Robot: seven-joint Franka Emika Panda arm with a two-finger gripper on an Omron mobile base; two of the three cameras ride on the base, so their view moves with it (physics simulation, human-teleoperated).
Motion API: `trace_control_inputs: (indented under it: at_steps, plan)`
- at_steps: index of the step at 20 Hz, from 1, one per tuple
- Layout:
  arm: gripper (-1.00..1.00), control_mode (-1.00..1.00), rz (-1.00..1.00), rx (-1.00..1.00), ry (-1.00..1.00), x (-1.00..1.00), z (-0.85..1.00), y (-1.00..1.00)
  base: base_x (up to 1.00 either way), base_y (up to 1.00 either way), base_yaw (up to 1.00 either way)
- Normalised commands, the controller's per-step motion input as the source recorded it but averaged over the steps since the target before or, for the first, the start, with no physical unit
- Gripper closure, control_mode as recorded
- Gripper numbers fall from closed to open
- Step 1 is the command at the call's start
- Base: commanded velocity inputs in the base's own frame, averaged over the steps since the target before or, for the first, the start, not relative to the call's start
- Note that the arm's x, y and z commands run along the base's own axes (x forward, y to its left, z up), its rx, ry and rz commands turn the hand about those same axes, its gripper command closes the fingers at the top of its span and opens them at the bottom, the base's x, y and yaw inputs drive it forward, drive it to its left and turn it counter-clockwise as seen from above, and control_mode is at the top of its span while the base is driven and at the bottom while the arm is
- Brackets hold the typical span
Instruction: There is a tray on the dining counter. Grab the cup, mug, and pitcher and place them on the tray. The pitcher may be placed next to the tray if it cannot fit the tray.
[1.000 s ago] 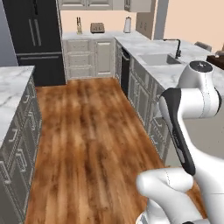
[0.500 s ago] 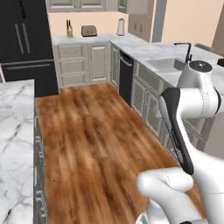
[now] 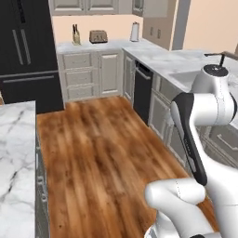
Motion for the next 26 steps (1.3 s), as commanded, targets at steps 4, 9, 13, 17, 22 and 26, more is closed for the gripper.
trace_control_inputs:
  at_steps: [4,9,13,17,22,26]
  plan:
    - [-1.0,1.0,0.0,0.0,0.0,0.0,0.0,0.0,1.0,-0.02,0.0]
    - [-1.0,1.0,0.0,0.0,0.0,0.0,0.0,0.0,1.0,-0.08,0.09]
    - [-1.0,1.0,0.0,0.0,0.0,0.0,0.0,0.0,1.0,-0.04,0.18]
    - [-1.0,1.0,0.0,0.0,0.0,0.0,0.0,0.0,1.0,-0.11,0.23]
    - [-1.0,1.0,0.0,0.0,0.0,0.0,0.0,0.0,1.0,-0.16,0.29]
    - [-1.0,1.0,0.0,0.0,0.0,0.0,0.0,0.0,1.0,-0.16,0.31]
